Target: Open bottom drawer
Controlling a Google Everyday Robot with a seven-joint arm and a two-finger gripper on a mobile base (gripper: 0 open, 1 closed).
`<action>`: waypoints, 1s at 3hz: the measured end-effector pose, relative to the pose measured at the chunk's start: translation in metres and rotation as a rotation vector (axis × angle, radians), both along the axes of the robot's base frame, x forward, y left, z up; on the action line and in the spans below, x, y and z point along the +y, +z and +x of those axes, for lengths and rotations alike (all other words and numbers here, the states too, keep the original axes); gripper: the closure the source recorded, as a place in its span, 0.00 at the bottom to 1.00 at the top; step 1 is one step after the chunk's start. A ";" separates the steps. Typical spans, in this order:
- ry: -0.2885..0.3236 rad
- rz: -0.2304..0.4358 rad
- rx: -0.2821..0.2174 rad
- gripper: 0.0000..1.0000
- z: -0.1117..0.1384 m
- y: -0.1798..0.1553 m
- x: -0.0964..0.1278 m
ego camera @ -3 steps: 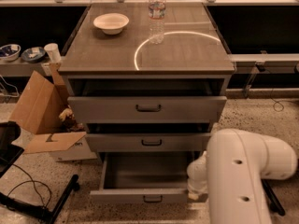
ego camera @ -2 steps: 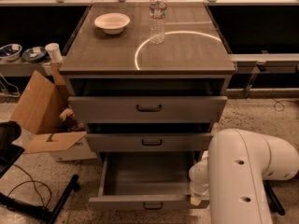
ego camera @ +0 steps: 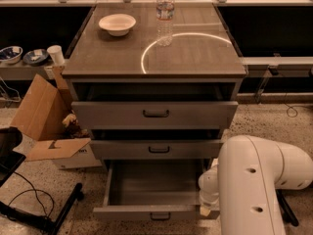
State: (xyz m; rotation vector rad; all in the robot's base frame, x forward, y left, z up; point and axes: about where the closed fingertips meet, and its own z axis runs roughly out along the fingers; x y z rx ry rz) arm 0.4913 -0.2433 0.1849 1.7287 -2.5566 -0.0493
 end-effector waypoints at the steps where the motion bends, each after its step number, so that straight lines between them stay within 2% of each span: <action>1: 0.000 0.000 0.000 0.36 0.000 0.000 0.000; 2: 0.000 0.001 0.001 0.13 -0.001 0.000 0.000; 3: -0.014 0.046 0.014 0.00 -0.027 -0.008 -0.005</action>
Offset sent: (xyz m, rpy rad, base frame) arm -0.0019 -0.0002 -0.0012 0.0065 0.0004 -0.0044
